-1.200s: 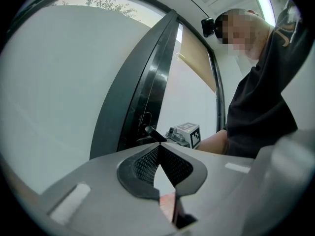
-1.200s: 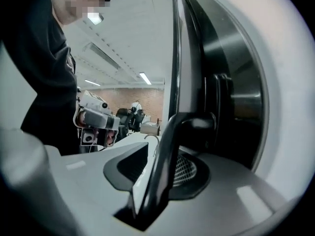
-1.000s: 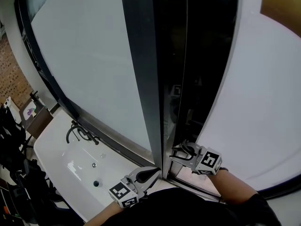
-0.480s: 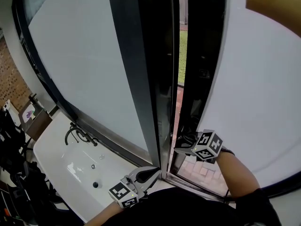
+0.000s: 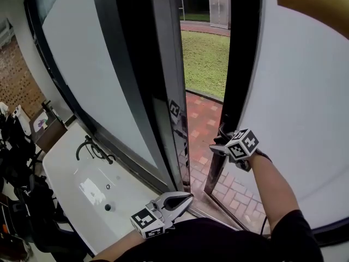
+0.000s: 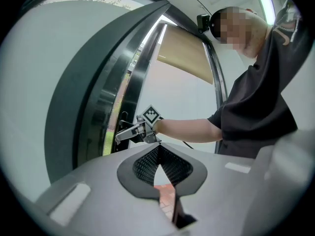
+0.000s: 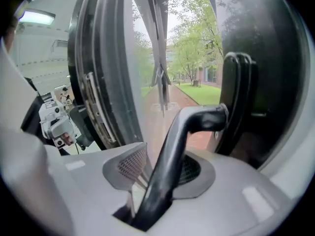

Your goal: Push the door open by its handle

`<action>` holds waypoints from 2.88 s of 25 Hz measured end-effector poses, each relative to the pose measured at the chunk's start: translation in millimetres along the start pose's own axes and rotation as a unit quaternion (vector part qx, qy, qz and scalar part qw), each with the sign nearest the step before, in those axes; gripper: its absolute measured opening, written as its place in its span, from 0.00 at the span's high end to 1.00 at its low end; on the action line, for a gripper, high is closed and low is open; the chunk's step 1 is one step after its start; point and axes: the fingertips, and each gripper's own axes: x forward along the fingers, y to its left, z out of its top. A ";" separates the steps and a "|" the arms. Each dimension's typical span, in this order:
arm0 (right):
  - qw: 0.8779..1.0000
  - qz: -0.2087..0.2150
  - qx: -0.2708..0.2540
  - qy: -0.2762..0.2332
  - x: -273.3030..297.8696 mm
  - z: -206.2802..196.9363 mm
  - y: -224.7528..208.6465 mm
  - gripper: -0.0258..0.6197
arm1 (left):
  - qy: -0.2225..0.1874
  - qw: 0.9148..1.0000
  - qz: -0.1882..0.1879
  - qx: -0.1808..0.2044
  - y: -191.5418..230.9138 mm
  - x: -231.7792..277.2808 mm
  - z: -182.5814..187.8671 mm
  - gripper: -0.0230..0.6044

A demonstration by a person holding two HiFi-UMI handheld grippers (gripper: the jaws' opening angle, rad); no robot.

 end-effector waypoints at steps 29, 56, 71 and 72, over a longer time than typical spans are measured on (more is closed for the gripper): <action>0.986 -0.014 0.100 -0.129 -73.5 -94.1 -236.9 0.63 | -0.004 0.999 -0.006 0.034 112.1 241.2 1.9 0.96; 0.968 -0.024 0.075 -0.240 1.0 8.9 -549.0 0.96 | 0.005 0.999 0.052 -0.014 524.1 491.3 10.2 0.96; 0.964 -0.044 0.090 -0.247 -34.1 -1.7 -605.6 0.96 | -0.011 0.999 0.040 -0.027 539.9 527.0 16.0 0.96; 0.964 -0.042 0.087 -0.247 -33.2 -1.4 -607.7 0.96 | -0.010 0.999 0.042 -0.027 540.4 528.1 15.7 0.96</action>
